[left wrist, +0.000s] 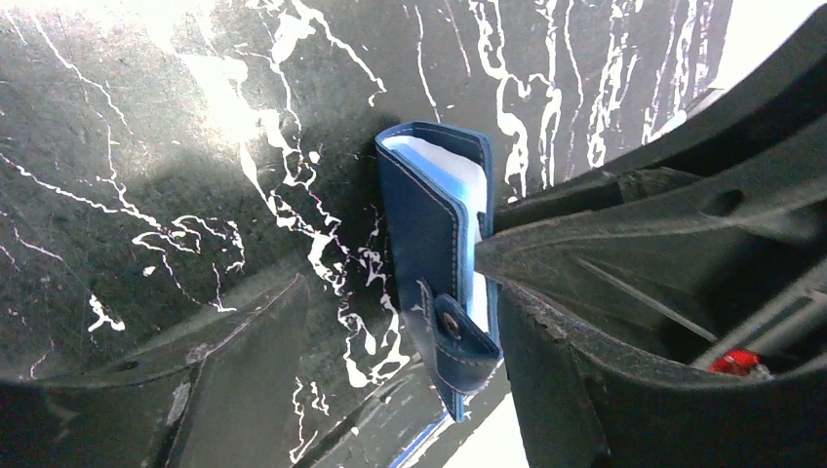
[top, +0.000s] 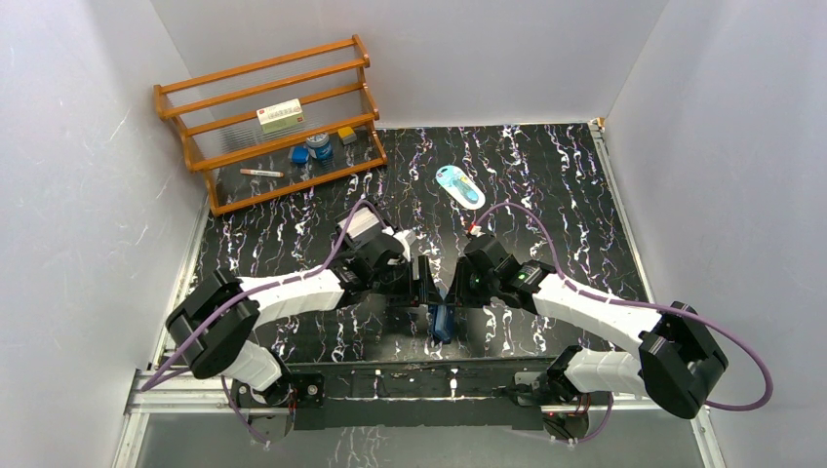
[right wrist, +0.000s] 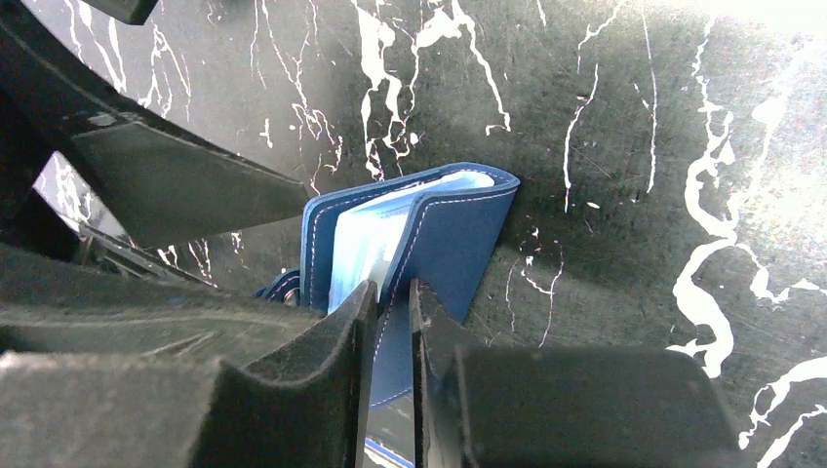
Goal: Put the credit cards into the card holder
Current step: Open the card holder at the center of the board.
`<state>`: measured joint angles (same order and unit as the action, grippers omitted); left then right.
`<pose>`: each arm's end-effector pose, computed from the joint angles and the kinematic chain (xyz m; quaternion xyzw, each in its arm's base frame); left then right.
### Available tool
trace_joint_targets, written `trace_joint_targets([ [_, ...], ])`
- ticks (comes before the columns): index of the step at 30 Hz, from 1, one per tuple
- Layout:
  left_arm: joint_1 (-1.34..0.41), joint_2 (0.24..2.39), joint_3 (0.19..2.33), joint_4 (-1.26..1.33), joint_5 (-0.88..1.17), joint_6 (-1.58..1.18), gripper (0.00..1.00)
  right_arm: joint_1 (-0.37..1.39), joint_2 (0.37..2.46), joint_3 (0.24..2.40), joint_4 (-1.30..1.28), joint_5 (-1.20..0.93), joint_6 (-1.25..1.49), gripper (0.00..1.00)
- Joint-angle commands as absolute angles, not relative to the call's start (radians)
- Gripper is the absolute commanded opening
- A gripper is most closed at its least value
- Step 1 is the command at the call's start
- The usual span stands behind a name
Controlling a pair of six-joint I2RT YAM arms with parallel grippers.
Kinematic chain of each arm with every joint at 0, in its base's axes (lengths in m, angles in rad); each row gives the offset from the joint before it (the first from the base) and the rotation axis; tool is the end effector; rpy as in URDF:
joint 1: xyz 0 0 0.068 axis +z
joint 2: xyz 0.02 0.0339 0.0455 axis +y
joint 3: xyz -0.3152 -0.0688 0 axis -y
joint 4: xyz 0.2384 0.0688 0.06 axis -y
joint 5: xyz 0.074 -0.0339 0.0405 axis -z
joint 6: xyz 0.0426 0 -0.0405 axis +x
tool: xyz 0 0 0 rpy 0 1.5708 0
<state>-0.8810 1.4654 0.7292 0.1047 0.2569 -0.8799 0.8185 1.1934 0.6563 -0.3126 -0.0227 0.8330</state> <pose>0.1805 -0.2358 0.2433 0.0585 0.8843 -0.4188 0.1978 0.1471 0.1586 0.2485 0.0028 0.9356 0.2665 0.2314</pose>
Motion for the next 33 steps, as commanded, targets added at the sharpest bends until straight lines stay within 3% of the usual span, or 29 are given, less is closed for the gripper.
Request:
trace_joint_targets([
  [1,-0.882,1.496,0.775,0.095,0.277,-0.832,0.66,0.819,1.208,0.663,-0.32,-0.011,0.804,0.24],
  [9,-0.882,1.515,0.768,0.093,0.274,-0.821,0.46,0.818,1.209,0.661,-0.335,0.01,0.796,0.24],
  [13,-0.881,1.509,0.761,0.096,0.272,-0.815,0.29,0.818,1.213,0.648,-0.333,0.029,0.793,0.26],
  [21,-0.881,1.484,0.781,0.012,0.278,-0.818,0.0,0.817,1.196,0.675,-0.409,0.094,0.819,0.39],
  [27,-0.882,1.401,0.871,-0.247,0.191,-0.824,0.0,0.817,1.161,0.758,-0.489,0.075,0.865,0.48],
  [33,-0.882,1.334,0.922,-0.384,0.135,-0.835,0.0,0.819,1.125,0.758,-0.329,-0.05,0.907,0.46],
])
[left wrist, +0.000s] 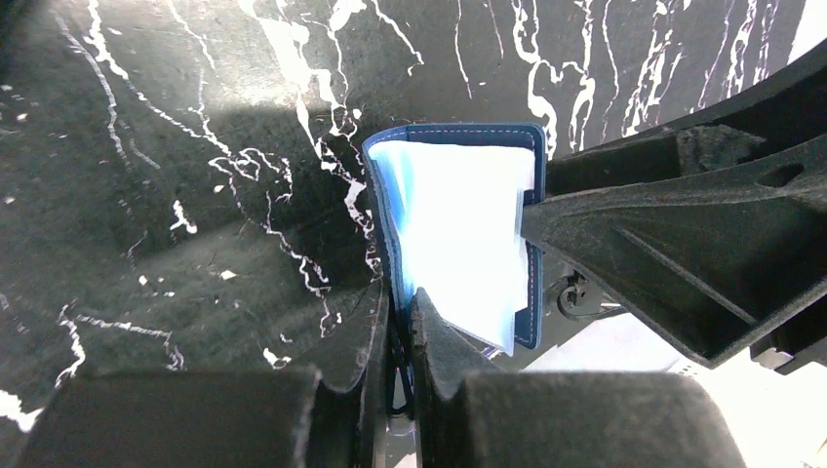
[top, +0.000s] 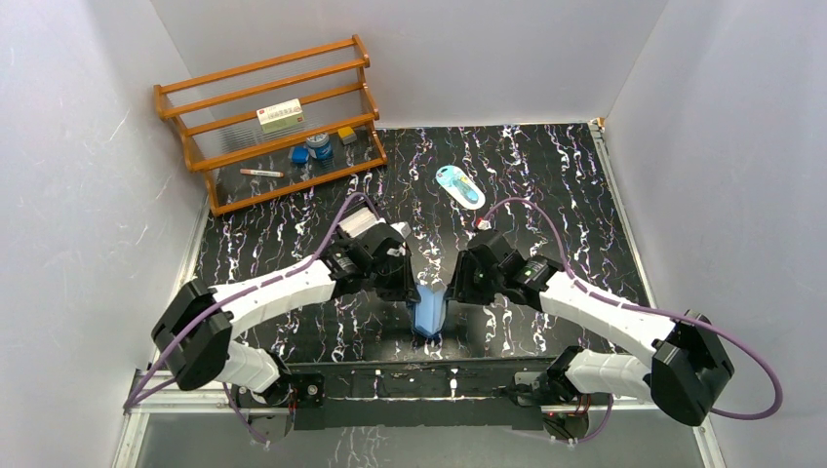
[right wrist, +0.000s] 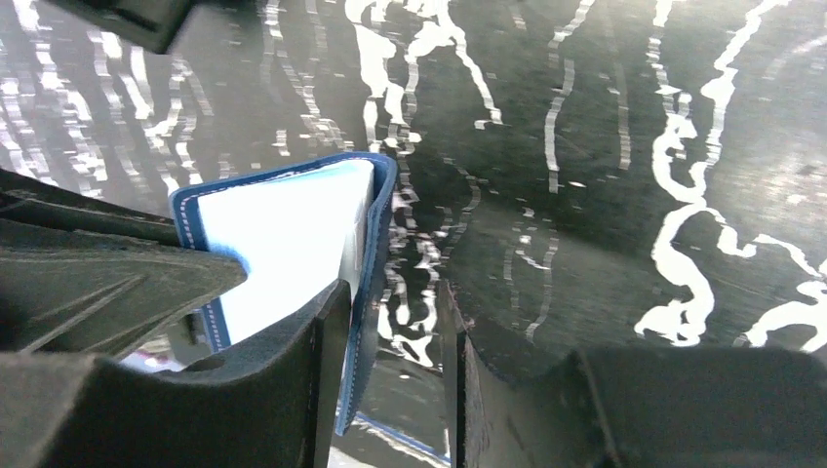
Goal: Put the credit cards into the card holder
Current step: Open the card holder at the center of the board.
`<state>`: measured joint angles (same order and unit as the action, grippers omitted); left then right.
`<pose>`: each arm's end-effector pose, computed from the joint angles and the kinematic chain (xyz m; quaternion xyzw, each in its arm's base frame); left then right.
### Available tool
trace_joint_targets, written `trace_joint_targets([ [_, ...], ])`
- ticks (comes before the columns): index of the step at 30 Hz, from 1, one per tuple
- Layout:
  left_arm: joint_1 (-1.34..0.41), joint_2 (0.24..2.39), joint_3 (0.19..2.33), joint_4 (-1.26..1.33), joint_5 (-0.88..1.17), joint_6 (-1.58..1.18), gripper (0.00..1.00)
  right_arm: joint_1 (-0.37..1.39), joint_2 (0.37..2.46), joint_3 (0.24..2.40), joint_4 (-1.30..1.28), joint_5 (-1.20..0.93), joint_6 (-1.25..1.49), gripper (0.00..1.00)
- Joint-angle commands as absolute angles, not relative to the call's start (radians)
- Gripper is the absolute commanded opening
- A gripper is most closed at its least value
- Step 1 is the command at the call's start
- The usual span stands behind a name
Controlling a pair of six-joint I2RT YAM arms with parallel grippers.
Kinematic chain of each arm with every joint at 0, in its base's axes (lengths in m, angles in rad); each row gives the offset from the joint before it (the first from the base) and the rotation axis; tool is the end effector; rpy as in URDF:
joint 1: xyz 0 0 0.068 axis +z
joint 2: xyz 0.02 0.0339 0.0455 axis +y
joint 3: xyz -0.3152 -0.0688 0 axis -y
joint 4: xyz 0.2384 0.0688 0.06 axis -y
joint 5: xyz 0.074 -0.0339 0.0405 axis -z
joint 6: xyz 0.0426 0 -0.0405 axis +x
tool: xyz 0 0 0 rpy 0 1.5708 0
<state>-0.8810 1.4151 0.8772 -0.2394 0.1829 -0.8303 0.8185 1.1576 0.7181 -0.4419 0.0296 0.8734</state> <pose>0.1781 -0.2280 0.2730 0.0586 0.9173 -0.3458 0.1887 0.1436 0.1516 0.2651 0.0308 0.9406 0.2437 0.2344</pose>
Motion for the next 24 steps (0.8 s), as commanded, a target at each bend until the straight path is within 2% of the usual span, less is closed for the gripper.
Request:
trace_joint_targets([
  [1,-0.881,1.331,0.919,-0.39,0.128,-0.837,0.0,0.819,1.127,0.752,-0.294,-0.073,0.909,0.44],
  [5,-0.881,1.339,0.904,-0.428,0.089,-0.842,0.0,0.825,1.139,0.725,-0.146,-0.155,0.949,0.37],
  [8,-0.882,1.341,0.895,-0.437,0.086,-0.854,0.0,0.84,1.164,0.712,-0.056,-0.206,0.985,0.36],
  [24,-0.854,1.199,0.795,-0.496,0.074,-0.927,0.0,0.905,1.444,0.672,-0.02,-0.149,0.917,0.34],
])
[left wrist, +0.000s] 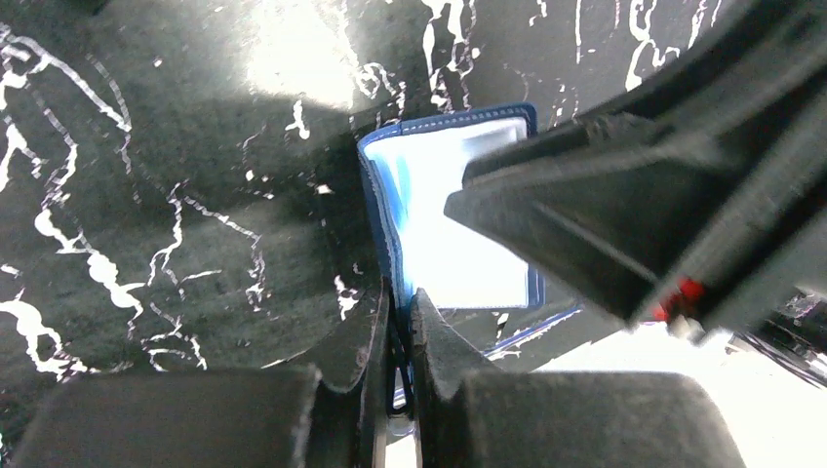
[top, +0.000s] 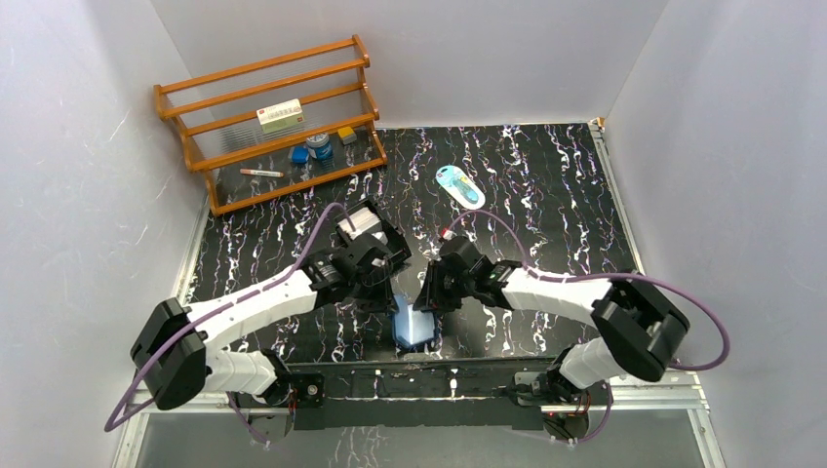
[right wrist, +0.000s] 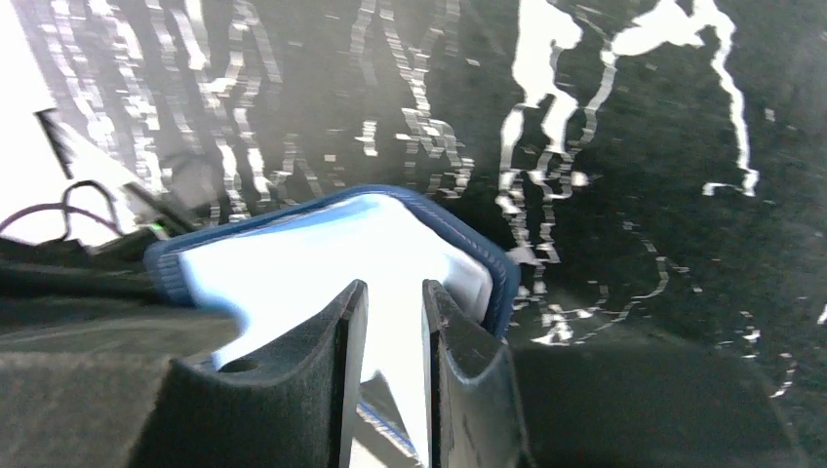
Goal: Put the credit cards into the card holder
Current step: Open the card holder at the center of the board, then pick up the credit card from the storage box.
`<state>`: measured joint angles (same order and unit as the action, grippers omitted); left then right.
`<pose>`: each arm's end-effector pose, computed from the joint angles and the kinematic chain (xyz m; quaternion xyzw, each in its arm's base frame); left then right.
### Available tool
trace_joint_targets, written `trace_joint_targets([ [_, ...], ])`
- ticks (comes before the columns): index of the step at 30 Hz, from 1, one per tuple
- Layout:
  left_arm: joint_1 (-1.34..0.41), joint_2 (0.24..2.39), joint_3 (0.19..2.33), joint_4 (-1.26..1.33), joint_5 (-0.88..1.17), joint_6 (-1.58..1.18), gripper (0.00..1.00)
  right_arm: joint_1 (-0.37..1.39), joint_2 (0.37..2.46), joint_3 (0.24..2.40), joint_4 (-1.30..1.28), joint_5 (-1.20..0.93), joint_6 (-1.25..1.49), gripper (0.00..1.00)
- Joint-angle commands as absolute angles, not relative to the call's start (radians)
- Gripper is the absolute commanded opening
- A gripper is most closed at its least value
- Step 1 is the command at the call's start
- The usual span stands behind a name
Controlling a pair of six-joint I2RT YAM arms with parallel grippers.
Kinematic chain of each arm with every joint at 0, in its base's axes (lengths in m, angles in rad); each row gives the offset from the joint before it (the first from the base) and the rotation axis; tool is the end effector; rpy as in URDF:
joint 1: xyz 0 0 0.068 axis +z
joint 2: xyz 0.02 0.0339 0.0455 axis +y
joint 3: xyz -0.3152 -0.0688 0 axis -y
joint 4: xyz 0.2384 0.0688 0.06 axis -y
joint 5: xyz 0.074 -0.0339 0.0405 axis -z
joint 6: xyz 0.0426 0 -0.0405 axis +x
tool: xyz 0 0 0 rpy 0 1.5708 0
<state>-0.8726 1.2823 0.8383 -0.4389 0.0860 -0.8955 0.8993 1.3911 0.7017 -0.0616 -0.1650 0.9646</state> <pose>0.1549 -0.1903 0.2775 0.0037 0.9407 -0.2862 0.1823 0.1629 0.2162 0.2391 -0.0030 0.9146 0.3639 0.1761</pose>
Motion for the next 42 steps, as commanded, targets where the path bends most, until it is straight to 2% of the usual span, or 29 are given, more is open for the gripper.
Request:
trace_joint_targets([
  [1,-0.848,1.183,0.784,-0.498,0.071,-0.93,0.0,0.905,1.454,0.663,-0.01,-0.149,0.916,0.34],
  [9,-0.797,1.127,0.75,-0.526,0.091,-0.901,0.0,0.91,1.473,0.756,-0.078,-0.117,0.859,0.41],
  [14,-0.784,1.089,0.755,-0.614,0.042,-0.876,0.0,0.908,1.439,0.896,-0.131,-0.045,0.675,0.46],
  [17,-0.765,1.053,0.739,-0.638,0.043,-0.874,0.0,0.905,1.432,0.973,-0.124,0.011,0.494,0.5],
  [24,-0.706,1.021,0.726,-0.687,0.052,-0.849,0.0,0.891,1.479,1.053,0.051,-0.086,-0.054,0.54],
  [28,-0.654,1.005,0.715,-0.711,0.068,-0.83,0.0,0.871,1.532,1.084,0.135,-0.202,-0.362,0.62],
  [31,-0.621,0.992,0.7,-0.717,0.091,-0.823,0.0,0.831,1.606,1.149,0.119,-0.33,-0.525,0.64],
  [42,-0.551,0.957,0.684,-0.719,0.135,-0.826,0.0,0.788,1.88,1.249,0.192,-0.436,-1.013,0.67],
])
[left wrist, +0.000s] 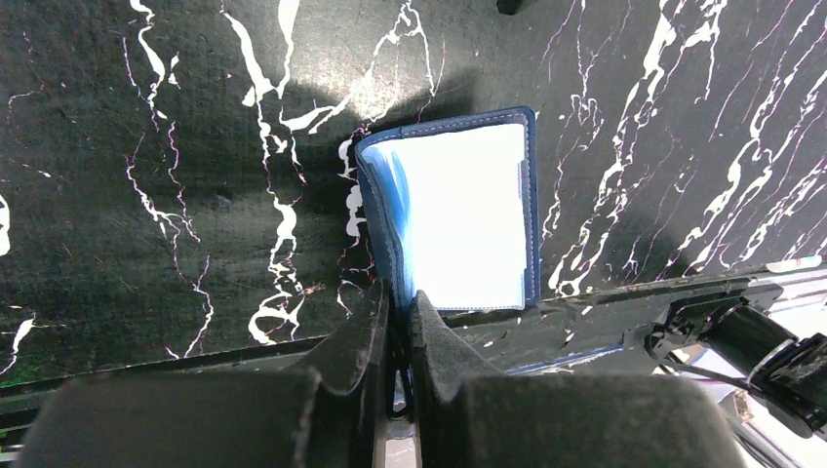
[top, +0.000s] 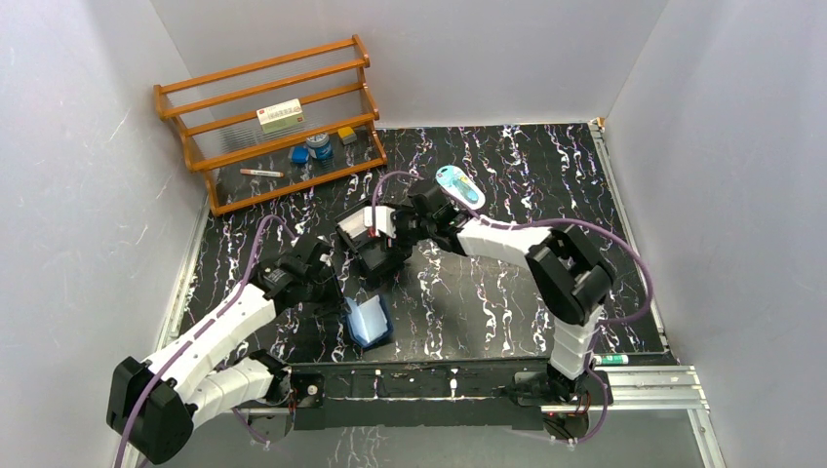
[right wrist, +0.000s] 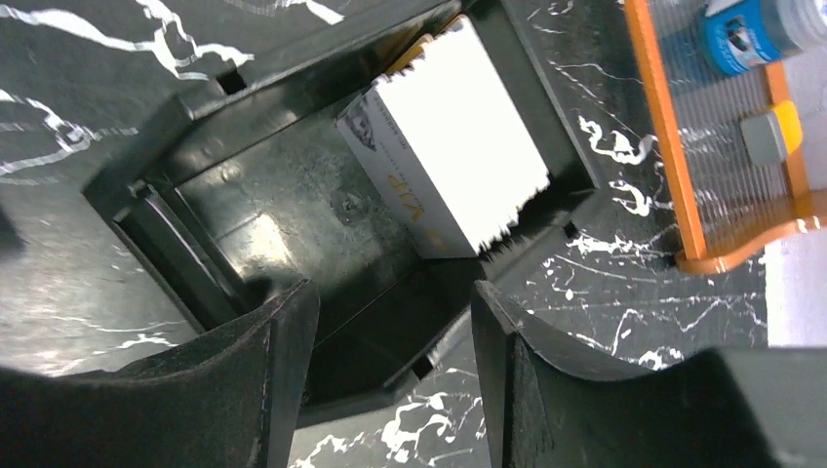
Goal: Put the credit cards into the card holder
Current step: Pick up the credit card from the storage box.
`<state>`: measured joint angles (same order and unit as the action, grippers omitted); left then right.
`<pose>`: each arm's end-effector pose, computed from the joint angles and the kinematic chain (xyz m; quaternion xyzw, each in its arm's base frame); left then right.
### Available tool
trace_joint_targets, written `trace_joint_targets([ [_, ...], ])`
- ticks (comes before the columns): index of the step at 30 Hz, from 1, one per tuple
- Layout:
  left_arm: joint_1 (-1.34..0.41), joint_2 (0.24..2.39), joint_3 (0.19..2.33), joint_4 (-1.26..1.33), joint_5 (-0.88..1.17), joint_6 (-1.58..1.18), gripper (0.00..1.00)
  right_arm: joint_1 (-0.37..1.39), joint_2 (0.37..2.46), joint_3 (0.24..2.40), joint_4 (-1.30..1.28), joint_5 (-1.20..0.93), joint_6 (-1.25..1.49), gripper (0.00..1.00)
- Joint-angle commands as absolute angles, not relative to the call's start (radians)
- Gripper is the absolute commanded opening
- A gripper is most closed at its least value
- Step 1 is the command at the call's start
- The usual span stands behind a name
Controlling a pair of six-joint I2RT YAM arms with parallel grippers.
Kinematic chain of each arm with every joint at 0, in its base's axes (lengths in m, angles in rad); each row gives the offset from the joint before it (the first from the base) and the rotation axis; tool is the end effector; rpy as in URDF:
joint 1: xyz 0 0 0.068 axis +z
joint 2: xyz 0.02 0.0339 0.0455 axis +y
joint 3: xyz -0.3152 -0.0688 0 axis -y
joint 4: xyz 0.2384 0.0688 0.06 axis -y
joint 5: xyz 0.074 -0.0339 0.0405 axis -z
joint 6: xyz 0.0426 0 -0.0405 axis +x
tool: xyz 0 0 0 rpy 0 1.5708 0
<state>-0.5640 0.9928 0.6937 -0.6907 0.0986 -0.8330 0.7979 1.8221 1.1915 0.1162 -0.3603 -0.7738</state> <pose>0.1306 -0.0876 0.2673 -0.1143 0.9502 -0.2201 0.1887 0.2863 0.3151 0.2707 -0.6650 0.5367 0.1607 0.4939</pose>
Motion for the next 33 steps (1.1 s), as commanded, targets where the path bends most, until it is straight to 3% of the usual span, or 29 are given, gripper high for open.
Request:
trace_joint_targets([
  [1,-0.551,0.954,0.686,-0.724,0.132,-0.827,0.0,0.788,1.898,1.257,0.194,-0.44,-1.05,0.67],
  [22,-0.533,0.931,0.673,-0.706,0.199,-0.809,0.0,0.79,2.057,1.33,0.287,-0.429,-1.258,0.67],
  [33,-0.529,0.93,0.674,-0.703,0.206,-0.804,0.0,0.791,2.088,1.385,0.232,-0.418,-1.327,0.6],
])
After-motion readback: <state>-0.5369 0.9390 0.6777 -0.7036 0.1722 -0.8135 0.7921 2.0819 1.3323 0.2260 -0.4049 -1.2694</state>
